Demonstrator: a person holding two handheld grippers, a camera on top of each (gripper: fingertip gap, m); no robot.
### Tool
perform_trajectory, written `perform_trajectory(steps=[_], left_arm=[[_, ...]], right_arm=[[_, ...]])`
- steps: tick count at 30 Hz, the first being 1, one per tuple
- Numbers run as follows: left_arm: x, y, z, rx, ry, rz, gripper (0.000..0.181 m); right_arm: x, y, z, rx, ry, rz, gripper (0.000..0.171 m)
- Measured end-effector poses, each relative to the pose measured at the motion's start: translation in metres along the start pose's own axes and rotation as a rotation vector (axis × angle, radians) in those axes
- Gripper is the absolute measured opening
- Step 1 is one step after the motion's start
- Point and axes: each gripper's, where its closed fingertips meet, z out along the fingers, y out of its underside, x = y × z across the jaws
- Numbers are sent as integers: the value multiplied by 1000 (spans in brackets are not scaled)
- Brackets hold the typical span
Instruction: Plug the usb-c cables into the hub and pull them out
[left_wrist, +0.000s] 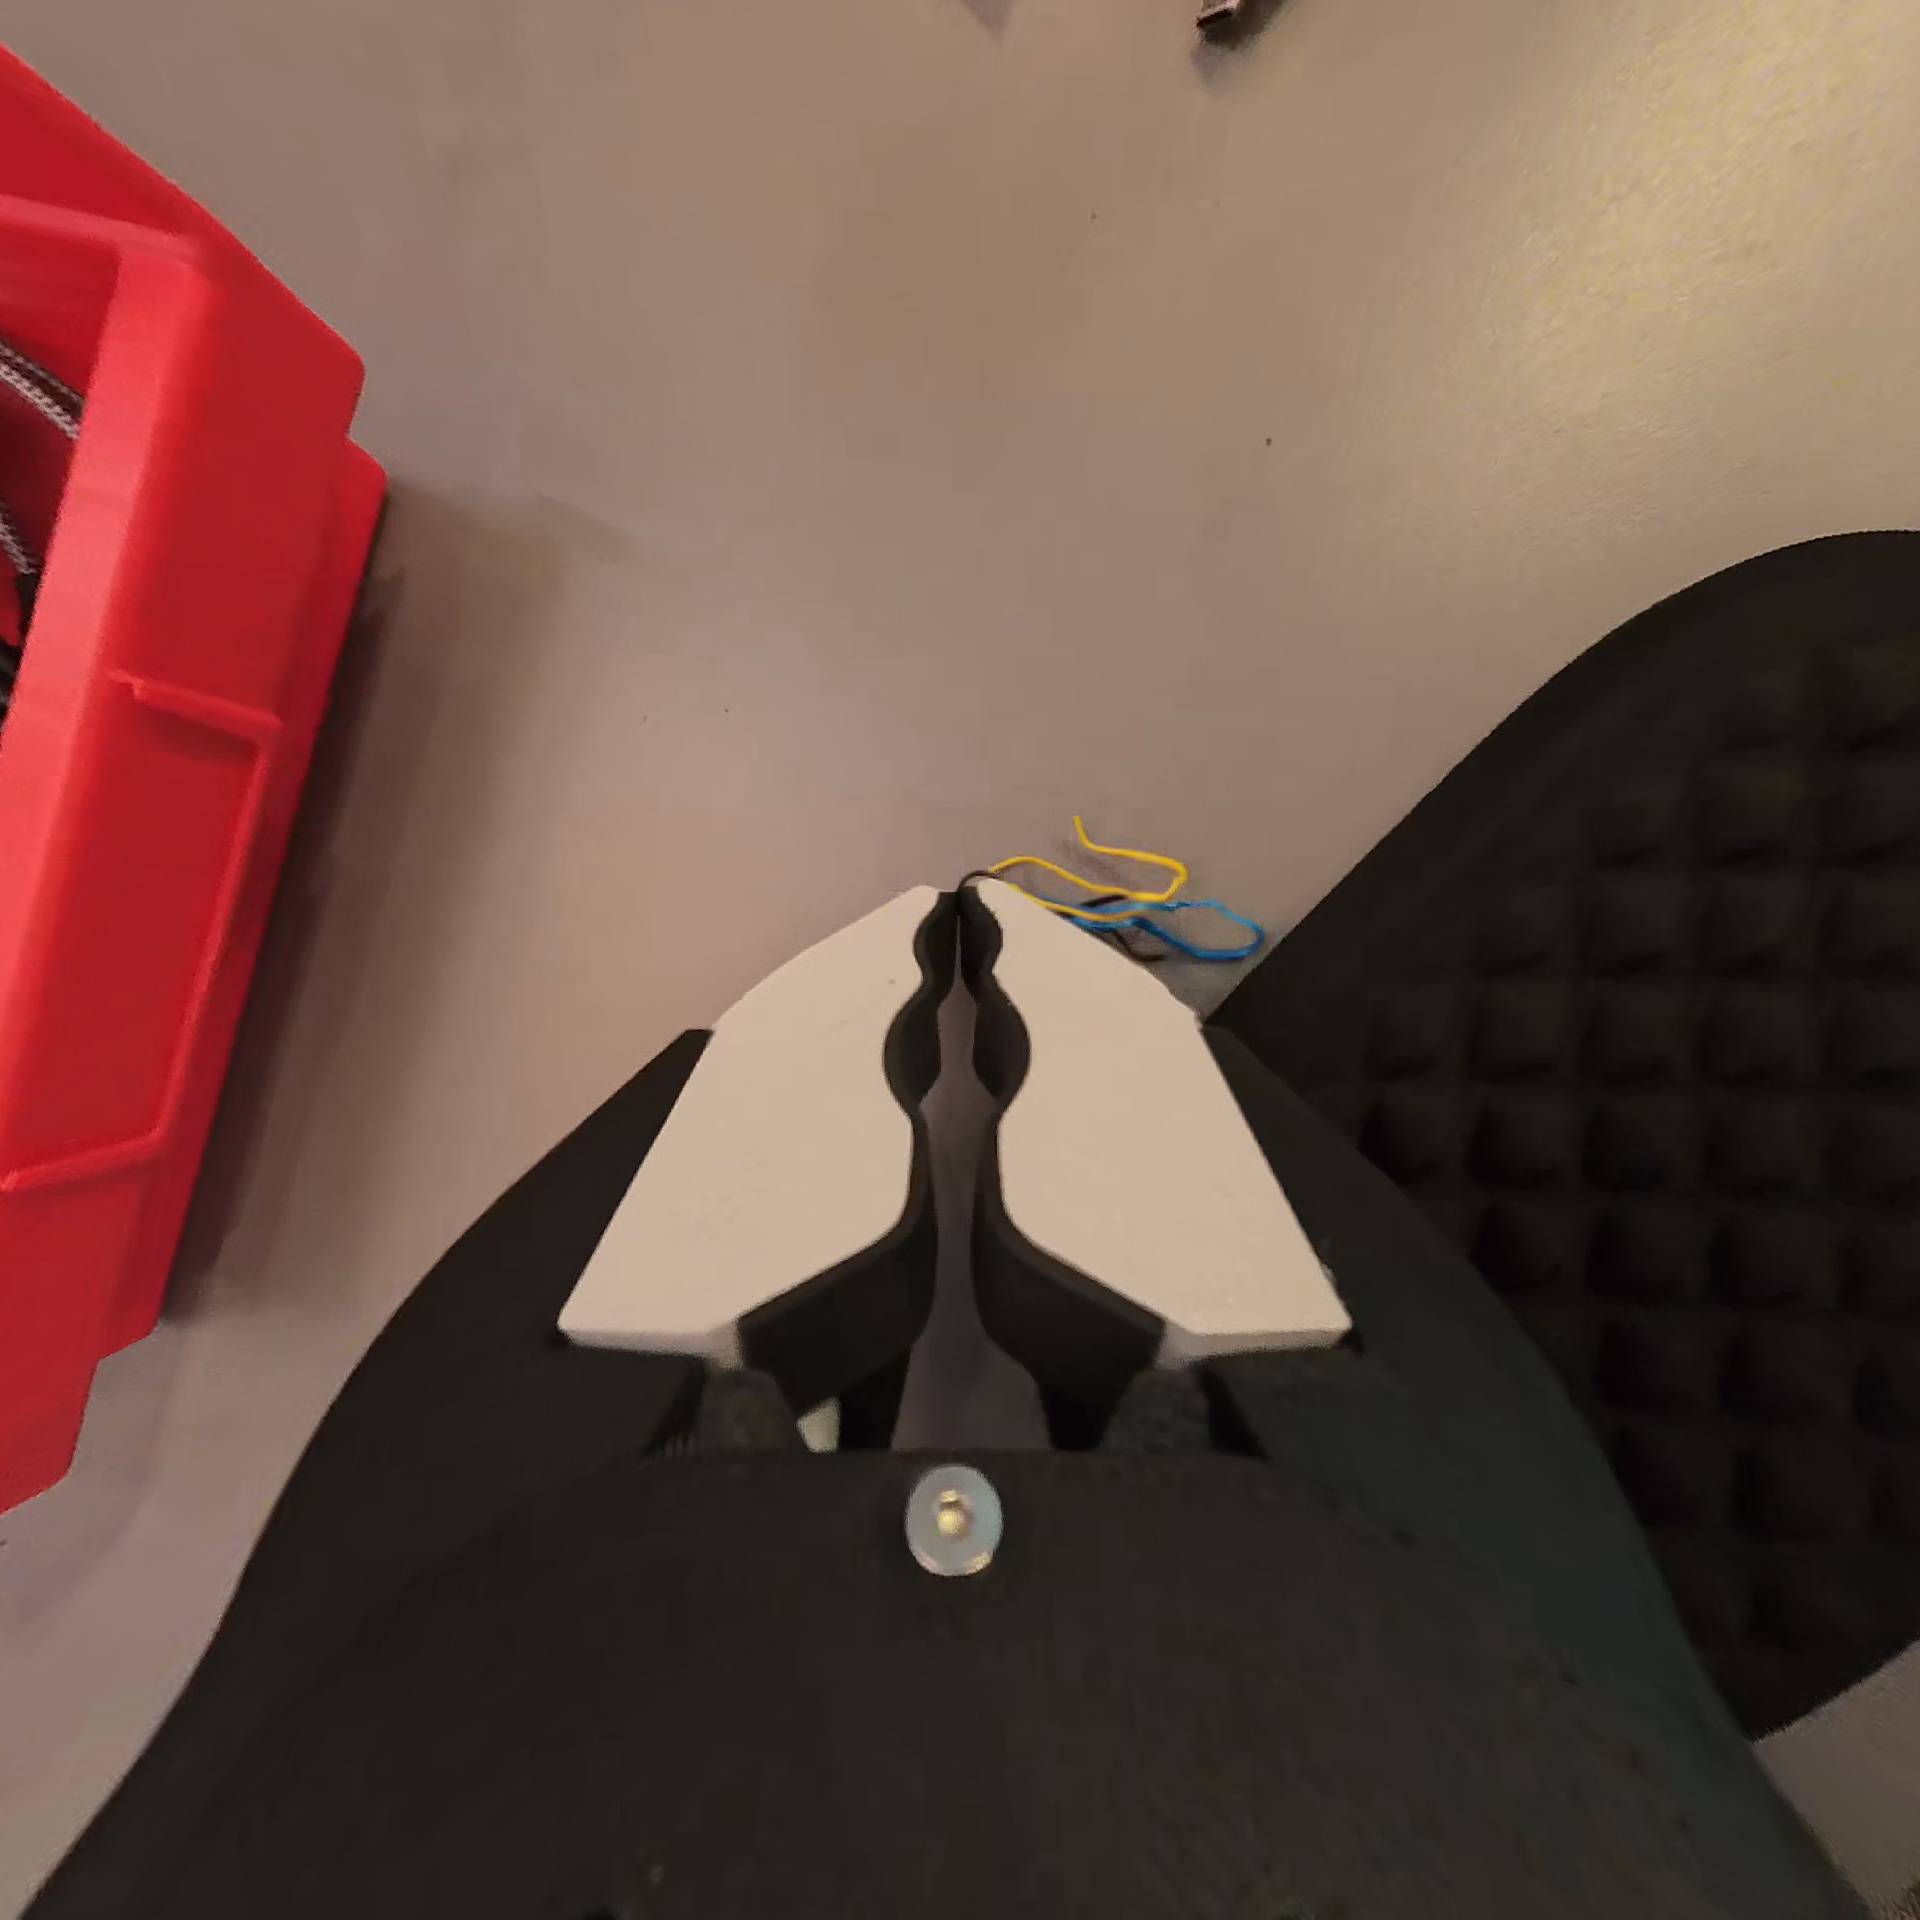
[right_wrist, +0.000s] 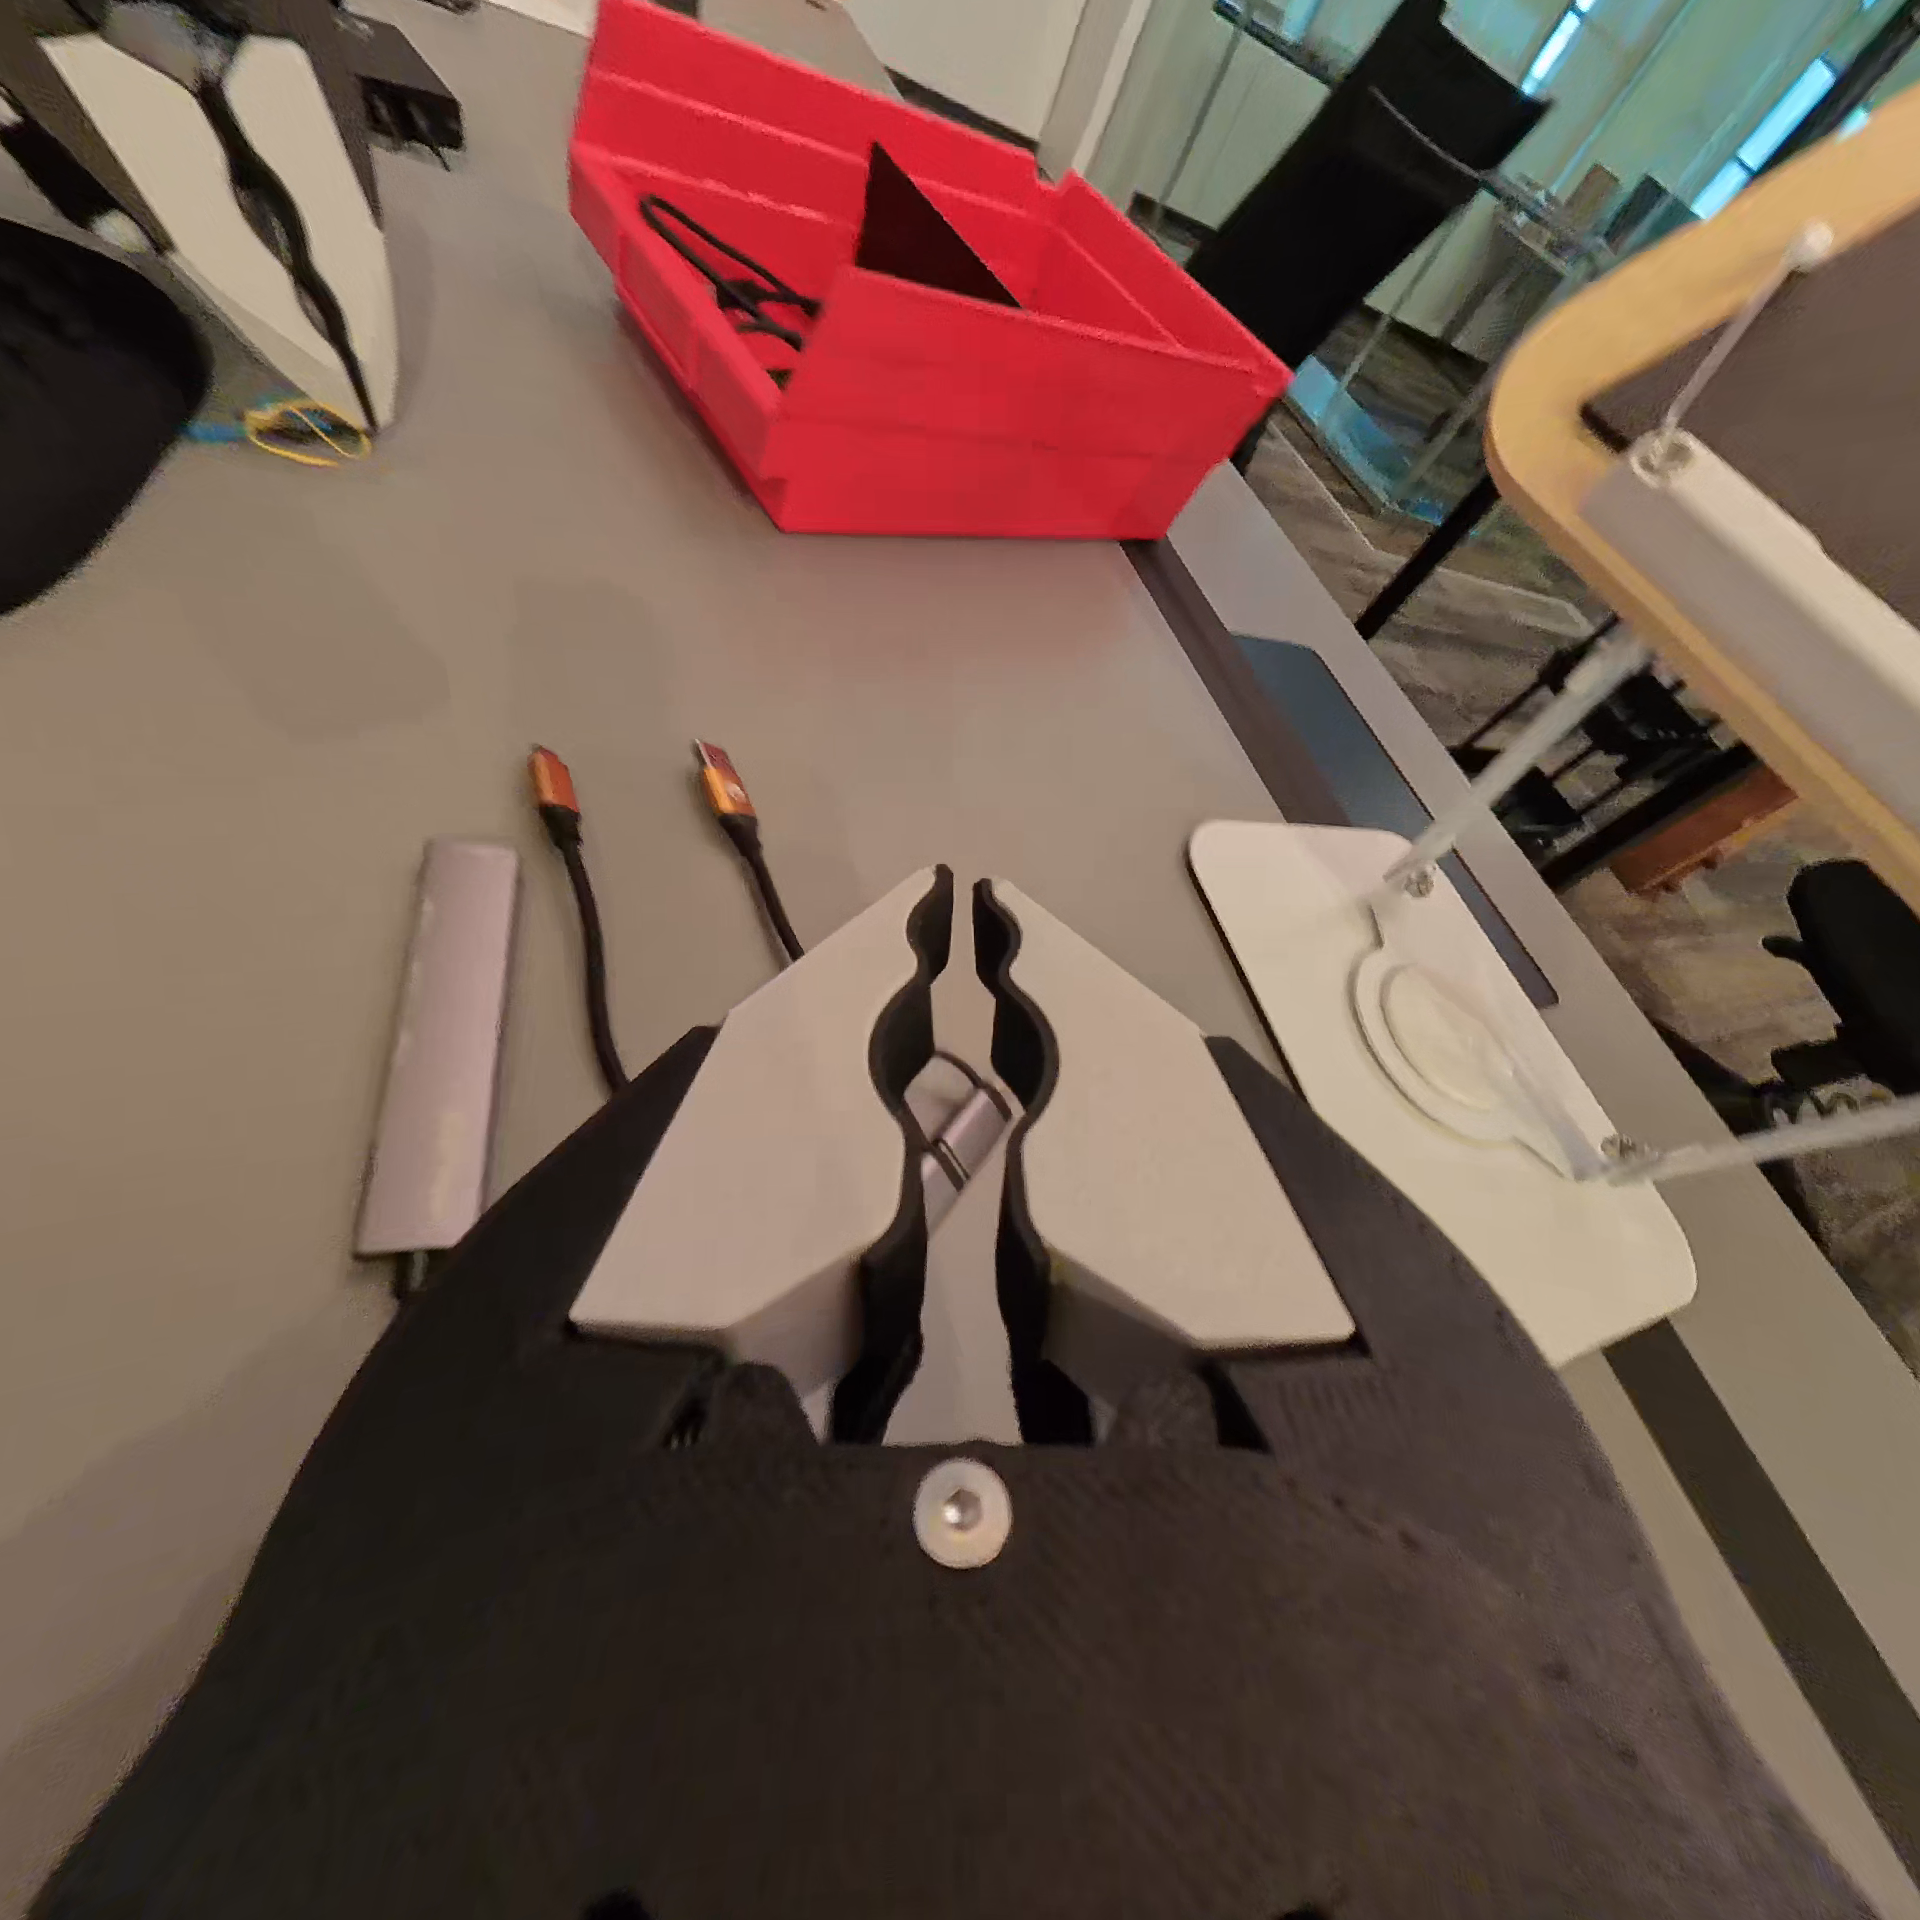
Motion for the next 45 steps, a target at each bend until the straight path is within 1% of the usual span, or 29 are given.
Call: perform_trajectory(steps=[3, 9, 11, 13, 17, 18, 21, 24, 27, 28, 30, 34, 36, 37, 39, 42, 44, 45], left_arm=[[-2, -4, -2, 30, -20, -3, 1], [-5, -20, -8, 93, -66, -3, 0], [-5, -24, -7, 95, -89, 2, 0], [-3, -32, -6, 105, -102, -6, 0], [-3, -51, -7, 163, -155, -13, 0], [-4, -55, -8, 182, -177, -17, 0], [-1, -62, -7, 214, -180, -24, 0], [-2, -62, -8, 213, -212, -11, 0], [-5, -66, -13, 251, -215, -34, 0], [-6, -66, -14, 260, -215, -38, 0], [-11, -65, -18, 263, -243, -34, 0], [-16, -63, -25, 292, -234, -68, 0], [-27, -63, -32, 331, -265, -121, 0], [-31, -63, -36, 352, -251, -153, 0], [-47, -59, -48, 382, -294, -191, 0], [-59, -50, -57, 368, -322, -201, 0], [-64, -47, -62, 366, -349, -186, 0], [-67, -43, -63, 344, -374, -181, 0]], right_arm=[[-20, -19, 8, 12, -52, -39, 0], [-56, -44, 22, 18, -141, -89, 5], [-67, -58, 24, 34, -170, -66, 7], [-89, -77, 30, 61, -229, -32, 10], [-134, -93, 62, -9, -284, 15, 17], [-143, -95, 72, -28, -292, 45, 22], [-160, -88, 105, -93, -292, 128, 27], [-170, -82, 129, -137, -300, 207, 23], [-176, -74, 147, -186, -301, 199, 18], [-177, -74, 151, -183, -301, 188, 15], [-179, -74, 155, -190, -299, 171, 0], [-177, -75, 160, -184, -296, 183, 0], [-178, -74, 162, -191, -316, 197, 0], [-179, -72, 163, -196, -323, 199, 0], [-181, -69, 166, -213, -323, 171, 0], [-186, -72, 174, -219, -322, 120, 0], [-190, -75, 181, -213, -338, 138, 0], [-191, -74, 185, -231, -342, 137, 9]])
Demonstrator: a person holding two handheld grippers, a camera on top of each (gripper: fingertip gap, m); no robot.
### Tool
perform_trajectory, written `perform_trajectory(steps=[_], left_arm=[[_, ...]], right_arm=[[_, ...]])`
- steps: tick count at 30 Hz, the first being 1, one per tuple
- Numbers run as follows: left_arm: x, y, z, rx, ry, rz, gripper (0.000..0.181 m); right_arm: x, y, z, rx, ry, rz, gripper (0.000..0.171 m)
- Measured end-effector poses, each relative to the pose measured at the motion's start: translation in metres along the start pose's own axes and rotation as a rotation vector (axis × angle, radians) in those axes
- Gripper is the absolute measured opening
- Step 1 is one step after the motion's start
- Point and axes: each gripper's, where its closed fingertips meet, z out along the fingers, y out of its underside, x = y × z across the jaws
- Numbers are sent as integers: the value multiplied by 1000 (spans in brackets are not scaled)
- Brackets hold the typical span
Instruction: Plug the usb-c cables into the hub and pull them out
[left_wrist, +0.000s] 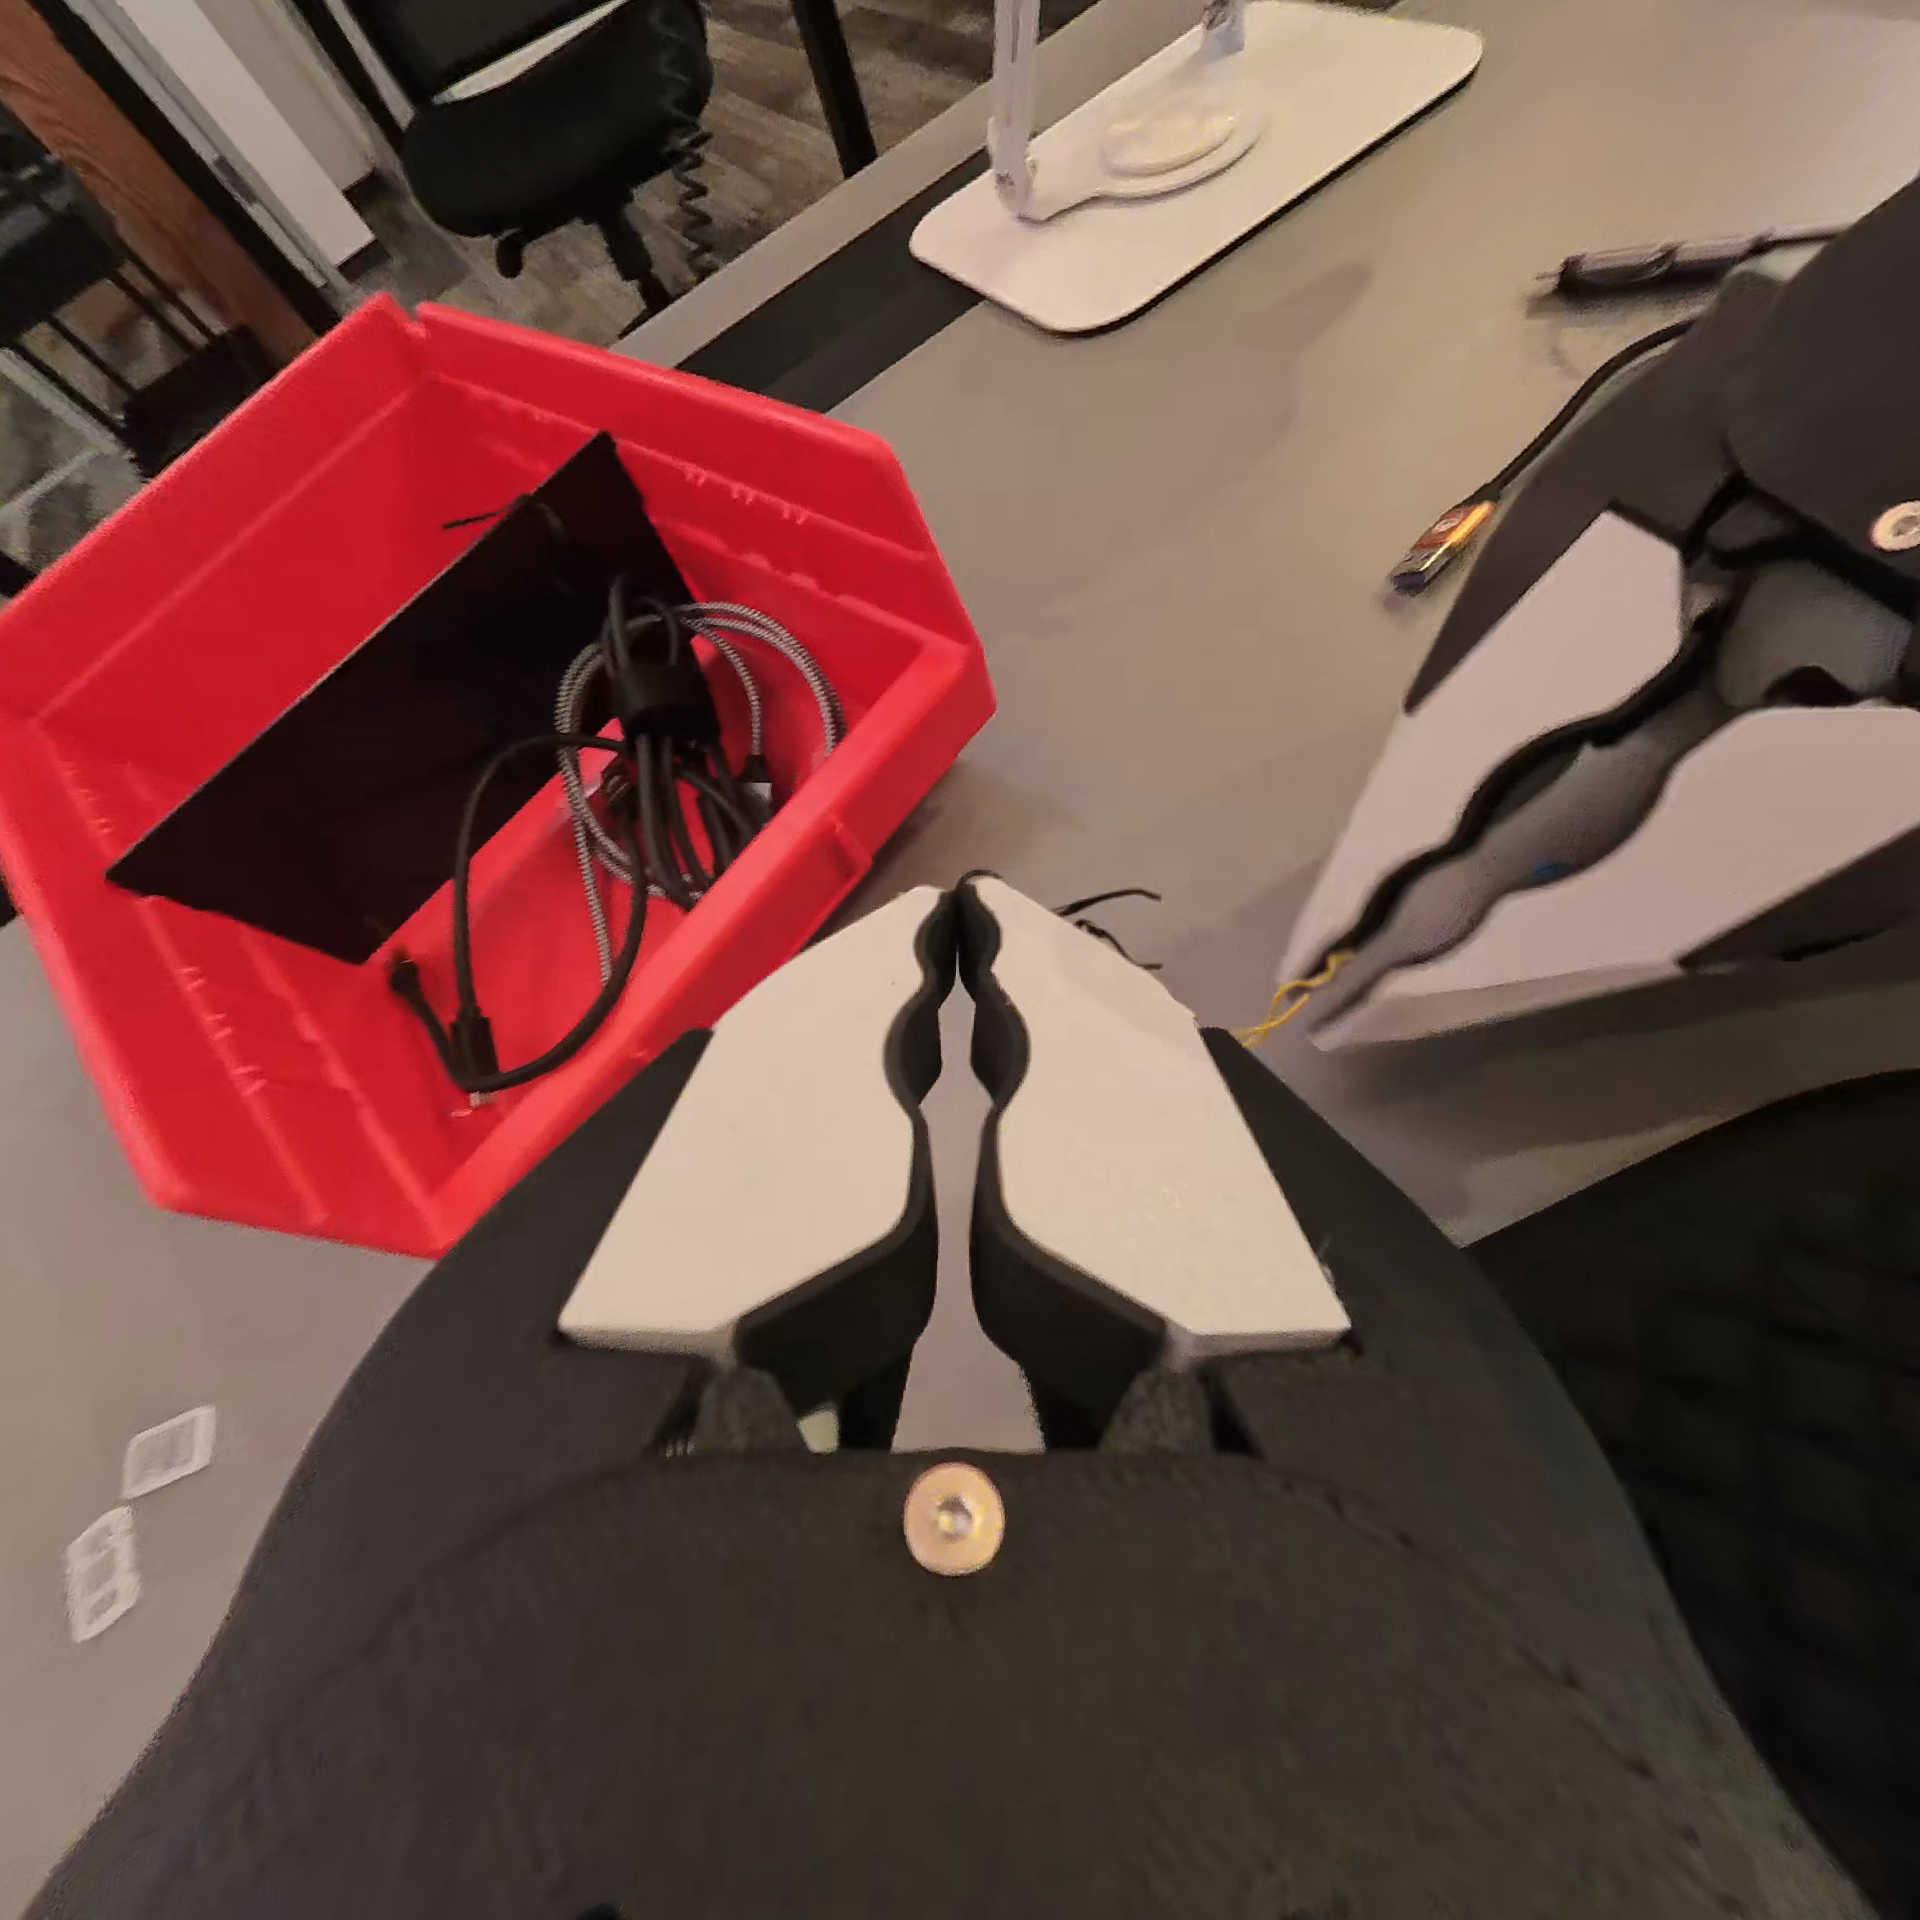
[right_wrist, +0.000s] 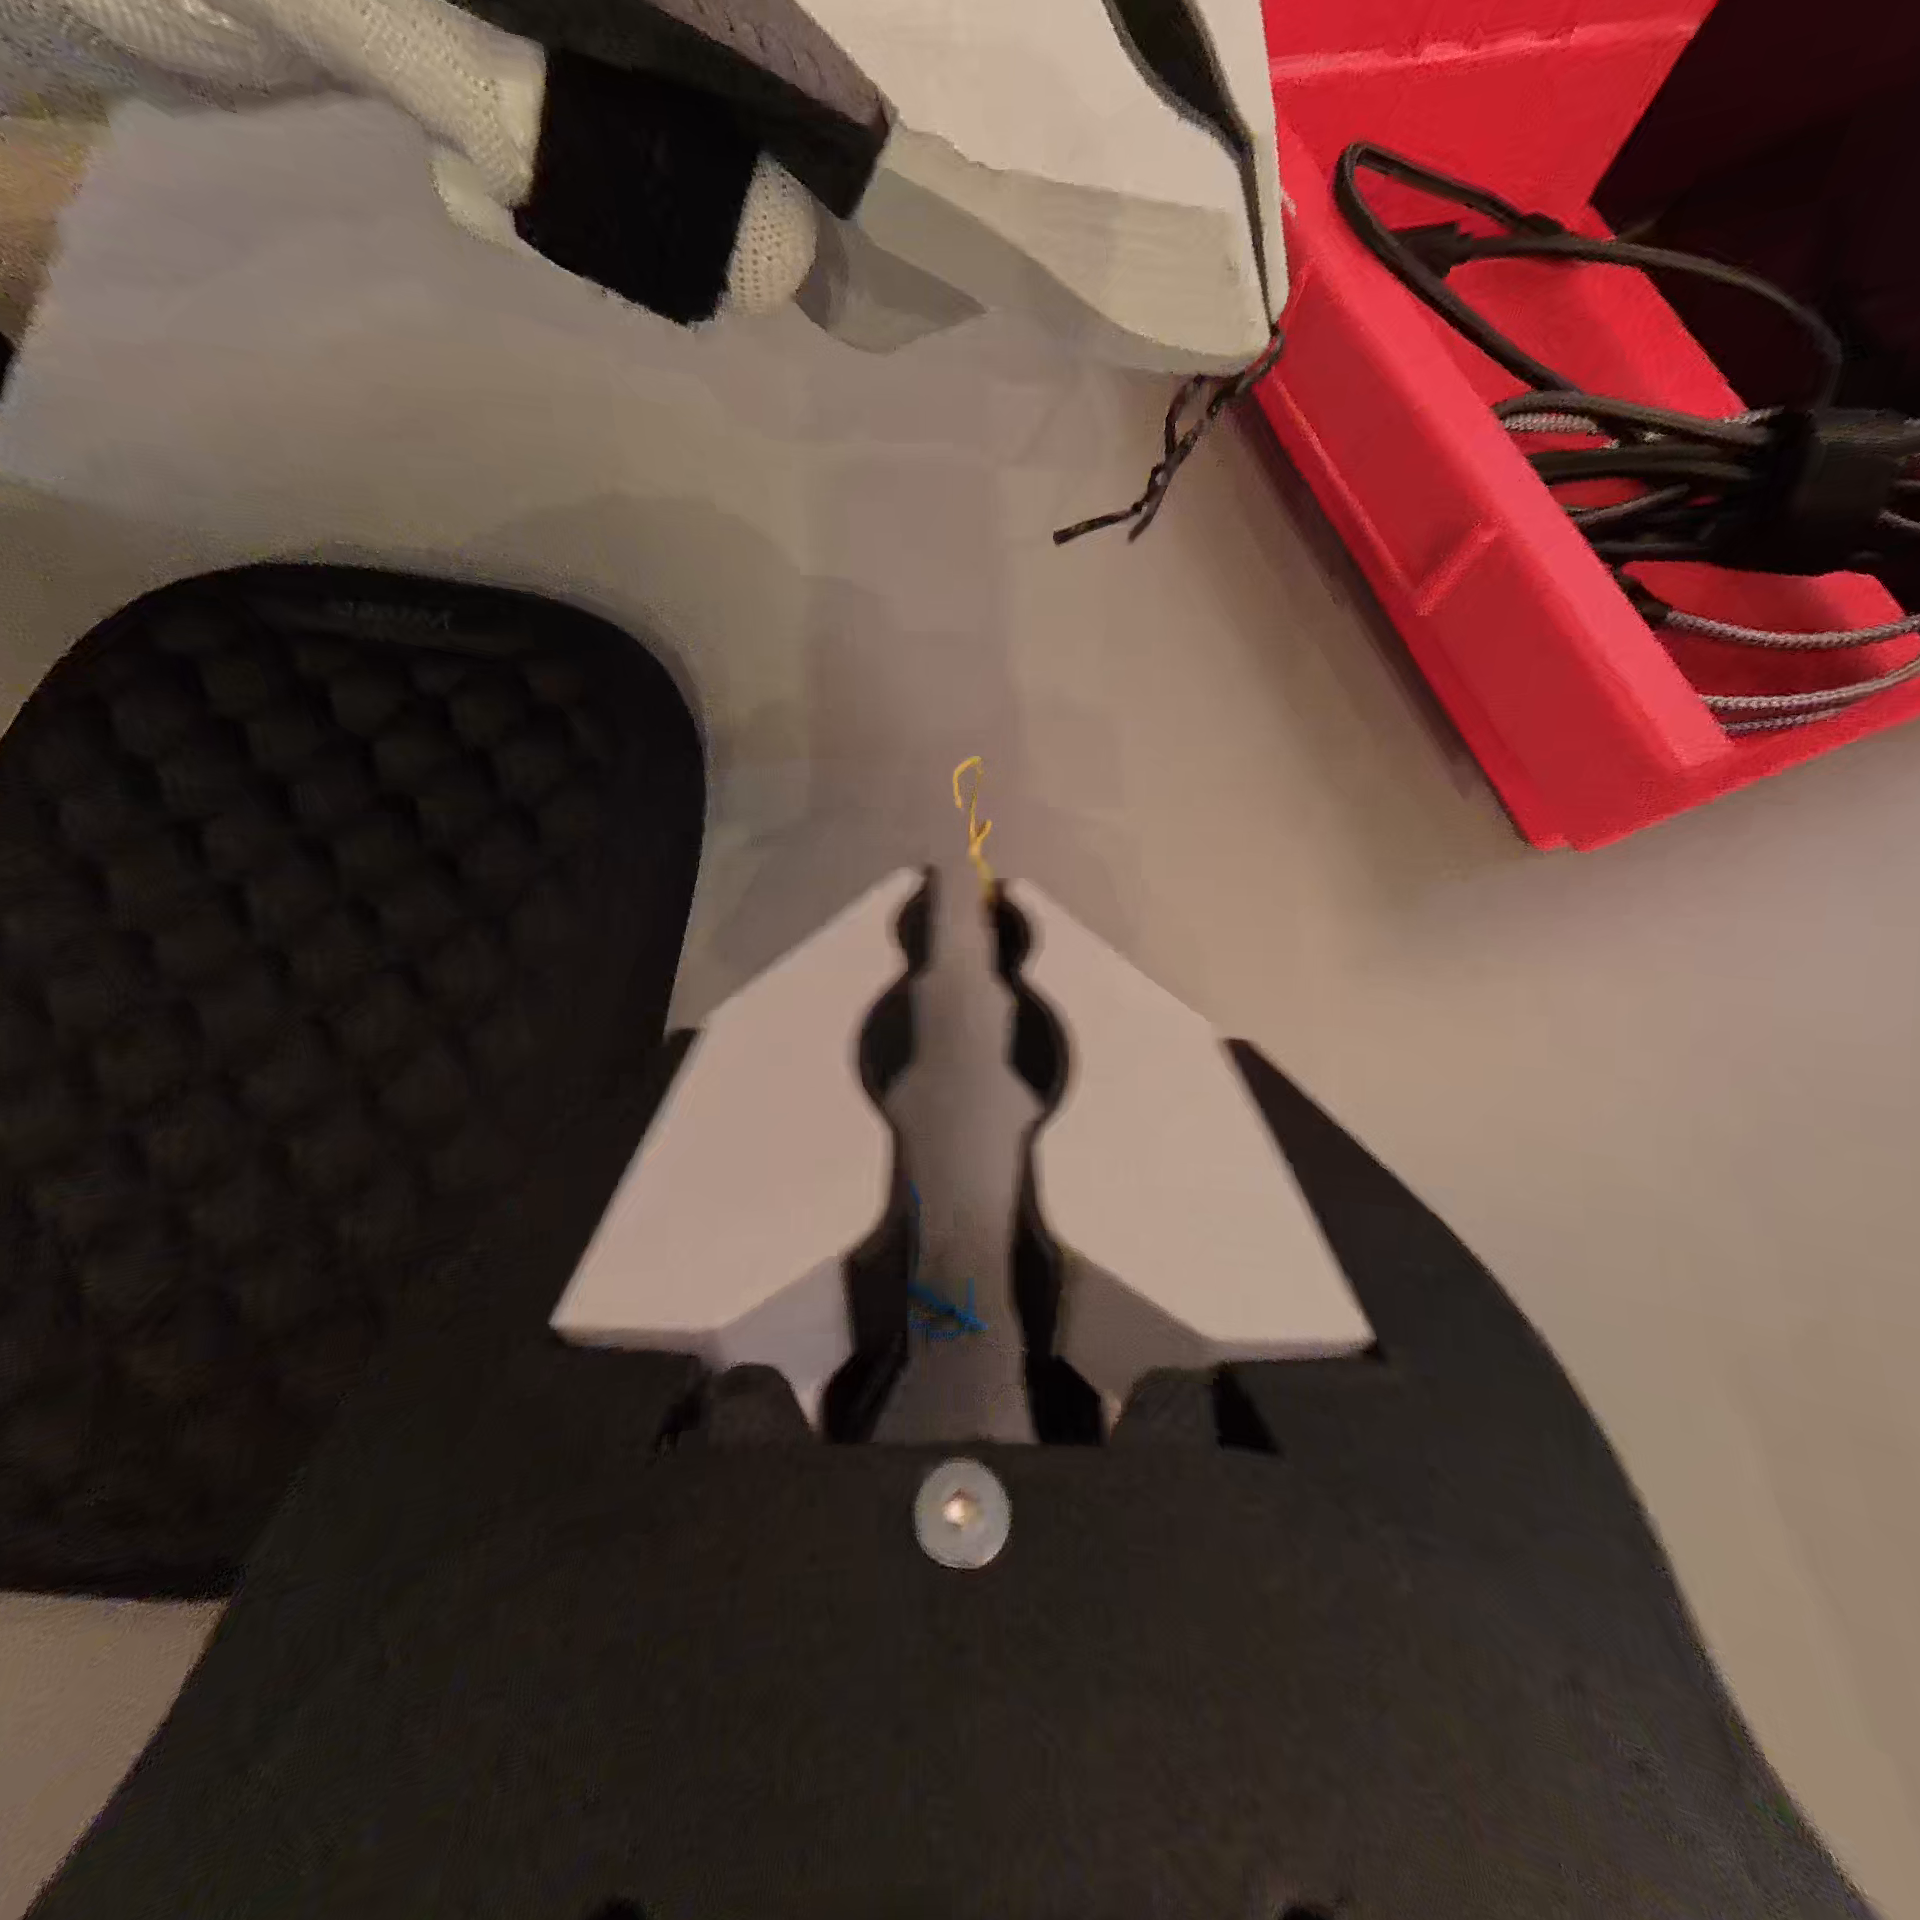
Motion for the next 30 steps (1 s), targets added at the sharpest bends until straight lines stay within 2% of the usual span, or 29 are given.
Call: perform_trajectory(steps=[1, 2, 6, 9, 18, 24, 26, 30], left_arm=[[-2, 2, 0, -11, -12, 13, 0], [-5, 2, -1, -10, -26, 20, 0], [-8, 0, -4, -10, -48, 49, 0], [-1, -7, -6, -11, -40, 94, 0], [76, -73, 17, 48, 33, 328, 0], [106, -105, 32, 75, 10, 483, 0], [112, -112, 34, 85, 3, 523, 0], [120, -122, 35, 121, 17, 539, 0]], right_arm=[[3, 0, 3, -26, 11, 4, 35], [6, -3, 4, -20, 21, 5, 48], [11, -13, -10, 23, 17, 22, 47], [14, -20, -37, 75, 10, 31, 34], [38, -19, -133, 258, -27, 243, 25], [45, -9, -146, 273, -10, 282, 24], [47, -10, -152, 307, -7, 296, 15], [54, -5, -162, 332, -13, 327, 13]])
